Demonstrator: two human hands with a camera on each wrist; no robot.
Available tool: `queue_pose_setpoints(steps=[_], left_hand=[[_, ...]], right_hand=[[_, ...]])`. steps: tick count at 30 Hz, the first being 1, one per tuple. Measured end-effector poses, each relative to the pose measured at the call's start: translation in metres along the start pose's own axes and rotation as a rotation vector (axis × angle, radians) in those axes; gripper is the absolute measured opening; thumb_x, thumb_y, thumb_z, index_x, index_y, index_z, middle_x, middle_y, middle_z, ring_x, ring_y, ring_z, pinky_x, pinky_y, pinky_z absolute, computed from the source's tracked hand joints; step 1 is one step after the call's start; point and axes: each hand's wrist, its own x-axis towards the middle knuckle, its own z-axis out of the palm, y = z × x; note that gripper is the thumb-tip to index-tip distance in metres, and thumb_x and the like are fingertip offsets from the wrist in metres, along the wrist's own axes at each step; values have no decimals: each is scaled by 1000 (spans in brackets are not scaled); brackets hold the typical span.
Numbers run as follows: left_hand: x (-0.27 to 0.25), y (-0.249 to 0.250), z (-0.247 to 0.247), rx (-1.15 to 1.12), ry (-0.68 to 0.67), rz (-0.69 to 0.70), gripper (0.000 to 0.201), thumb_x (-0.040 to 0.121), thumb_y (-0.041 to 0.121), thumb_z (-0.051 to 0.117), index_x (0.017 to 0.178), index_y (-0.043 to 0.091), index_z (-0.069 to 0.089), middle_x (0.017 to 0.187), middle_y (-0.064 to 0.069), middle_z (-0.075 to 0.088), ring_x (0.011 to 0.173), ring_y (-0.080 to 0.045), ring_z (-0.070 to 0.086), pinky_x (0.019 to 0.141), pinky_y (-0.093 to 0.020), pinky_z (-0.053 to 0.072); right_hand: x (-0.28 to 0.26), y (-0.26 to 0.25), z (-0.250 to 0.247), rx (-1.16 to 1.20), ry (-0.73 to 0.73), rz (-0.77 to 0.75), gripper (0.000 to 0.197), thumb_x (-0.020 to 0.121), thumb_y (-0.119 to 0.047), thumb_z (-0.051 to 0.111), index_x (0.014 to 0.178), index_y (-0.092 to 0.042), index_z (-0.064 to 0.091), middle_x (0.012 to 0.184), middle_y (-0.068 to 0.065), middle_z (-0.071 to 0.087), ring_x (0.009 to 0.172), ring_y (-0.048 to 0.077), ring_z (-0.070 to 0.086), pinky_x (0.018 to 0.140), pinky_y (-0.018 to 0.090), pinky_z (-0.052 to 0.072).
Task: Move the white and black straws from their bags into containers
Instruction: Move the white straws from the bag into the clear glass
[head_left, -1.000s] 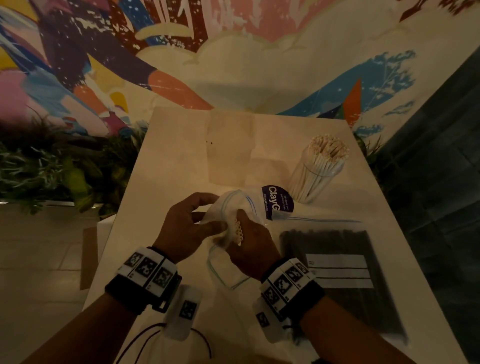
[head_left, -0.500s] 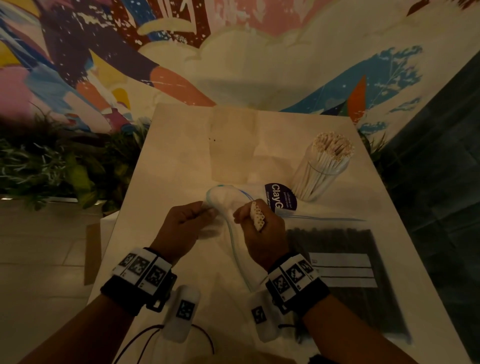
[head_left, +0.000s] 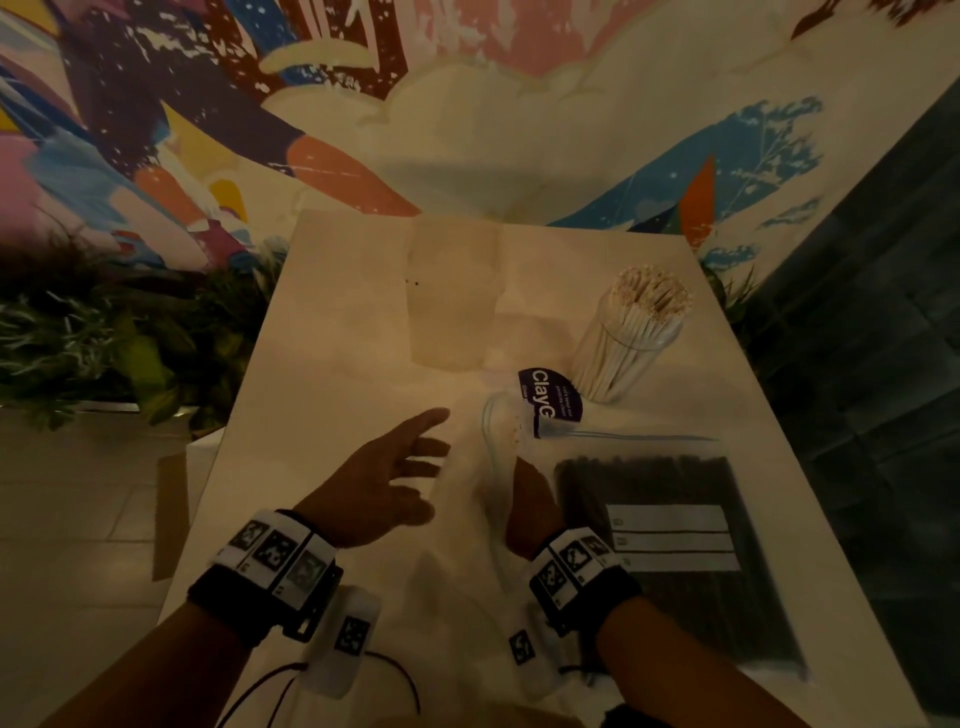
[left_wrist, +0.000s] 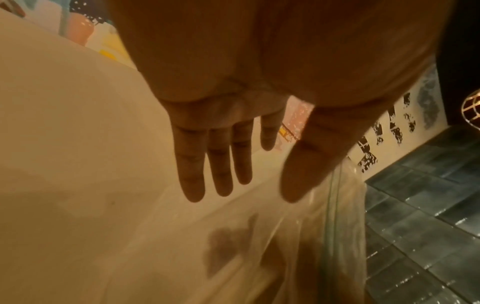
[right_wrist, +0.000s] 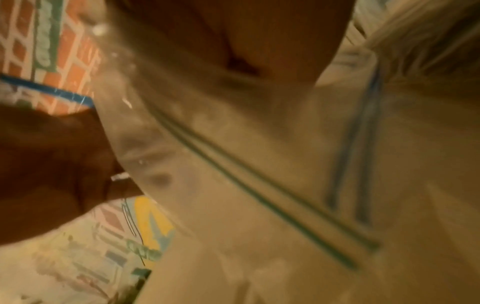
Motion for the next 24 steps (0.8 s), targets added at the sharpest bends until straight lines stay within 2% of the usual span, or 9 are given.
queue_pose_setpoints(steps=[4, 8, 12, 14, 16, 18, 20, 23, 24], left_hand=[[3, -9, 3, 221, 123, 106, 36, 80, 9, 72, 102, 36, 62, 96, 9, 71, 89, -2, 66, 82, -23, 53], [6, -7, 1, 221, 228, 149, 22, 84, 8, 68, 84, 30, 69, 88, 15, 69, 85, -3, 65, 77, -12, 48], [9, -2, -4, 151, 253, 102, 6, 84, 21, 68, 90, 21, 68, 89, 8, 71, 88, -6, 64, 84, -28, 50], [9, 0, -7, 71, 244, 61, 34, 75, 38, 65, 97, 13, 67, 94, 2, 71, 94, -16, 65, 89, -41, 50], [12, 1, -7, 42, 247, 46, 31, 77, 33, 65, 98, 10, 66, 95, 0, 71, 94, -15, 64, 89, -43, 49], [13, 1, -4, 44, 245, 51, 15, 84, 20, 66, 97, 14, 66, 97, 5, 70, 92, -5, 63, 86, -35, 48], [14, 1, -1, 56, 223, 47, 20, 80, 27, 68, 99, 19, 66, 105, 9, 68, 99, -3, 61, 88, -32, 47], [16, -3, -2, 137, 239, 1, 23, 79, 28, 73, 98, 20, 65, 122, 7, 61, 114, -12, 54, 95, -34, 42], [15, -4, -4, 171, 262, -17, 17, 79, 25, 74, 93, 20, 65, 126, 6, 58, 117, -13, 52, 98, -34, 40]], right_hand=[[1, -18, -8, 88, 189, -98, 16, 95, -11, 50, 92, 1, 60, 93, 16, 64, 89, 27, 61, 88, 44, 52], [-3, -50, -31, 359, 347, -280, 17, 91, 3, 51, 75, -3, 53, 65, 6, 56, 62, 15, 58, 61, 27, 52], [-2, -61, -59, 592, 485, -429, 9, 87, -3, 56, 82, -10, 60, 55, -7, 53, 49, 13, 46, 48, 25, 41], [-3, -60, -64, 559, 518, -359, 6, 85, -10, 66, 84, -16, 66, 57, -9, 59, 45, 10, 47, 44, 23, 40], [-10, -62, -65, 474, 446, -263, 10, 77, -19, 76, 82, -22, 69, 67, -9, 66, 45, 6, 51, 44, 20, 42], [-20, -66, -60, 426, 213, -168, 21, 72, -23, 80, 86, -29, 66, 80, -10, 69, 55, -1, 59, 49, 12, 44], [-29, -68, -48, 298, -4, -128, 24, 74, -23, 79, 91, -30, 64, 78, -12, 67, 65, -5, 63, 56, 9, 47], [-30, -65, -37, 13, 25, -124, 9, 84, -30, 69, 79, -26, 63, 65, -7, 60, 60, 7, 59, 60, 23, 50], [-28, -60, -40, -17, 66, -77, 19, 87, -31, 65, 70, -23, 61, 60, -5, 57, 56, 10, 56, 59, 29, 50]])
